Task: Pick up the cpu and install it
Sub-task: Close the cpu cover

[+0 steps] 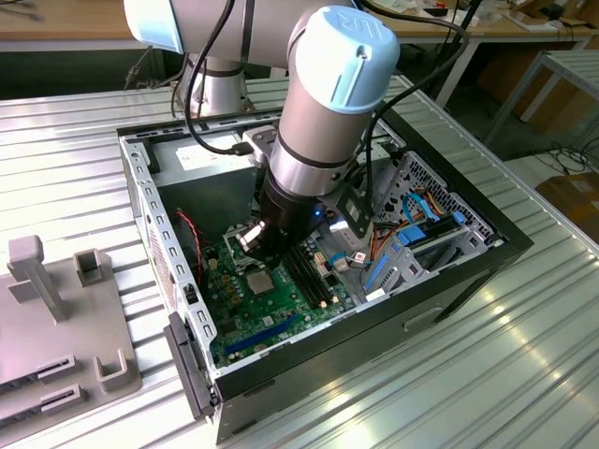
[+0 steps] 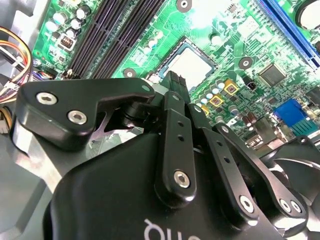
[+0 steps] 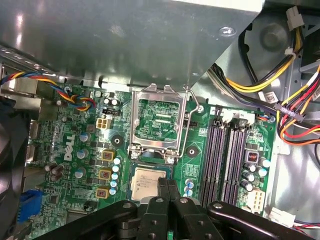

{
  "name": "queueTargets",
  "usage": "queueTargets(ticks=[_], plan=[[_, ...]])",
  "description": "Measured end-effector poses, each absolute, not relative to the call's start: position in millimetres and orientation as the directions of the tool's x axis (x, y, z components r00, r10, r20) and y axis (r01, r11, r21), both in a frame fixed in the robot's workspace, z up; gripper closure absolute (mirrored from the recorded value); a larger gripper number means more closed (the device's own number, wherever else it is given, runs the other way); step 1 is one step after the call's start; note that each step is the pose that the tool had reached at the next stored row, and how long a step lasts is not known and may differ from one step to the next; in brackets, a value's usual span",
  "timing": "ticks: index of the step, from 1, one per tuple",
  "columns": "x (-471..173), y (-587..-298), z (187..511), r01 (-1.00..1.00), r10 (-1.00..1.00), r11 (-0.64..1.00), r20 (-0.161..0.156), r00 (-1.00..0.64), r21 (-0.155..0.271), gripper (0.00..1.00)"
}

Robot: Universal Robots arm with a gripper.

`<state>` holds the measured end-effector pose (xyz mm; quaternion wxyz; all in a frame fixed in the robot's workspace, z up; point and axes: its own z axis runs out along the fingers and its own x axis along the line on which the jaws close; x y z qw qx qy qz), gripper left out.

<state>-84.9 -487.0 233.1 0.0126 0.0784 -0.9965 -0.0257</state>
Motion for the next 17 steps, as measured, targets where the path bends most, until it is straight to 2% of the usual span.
queueTargets(ticks=[17], plan=[[-84.6,-485.5,233.1,-0.248,-0.249,0.967,0.019,-0.968,0.053,0.89]])
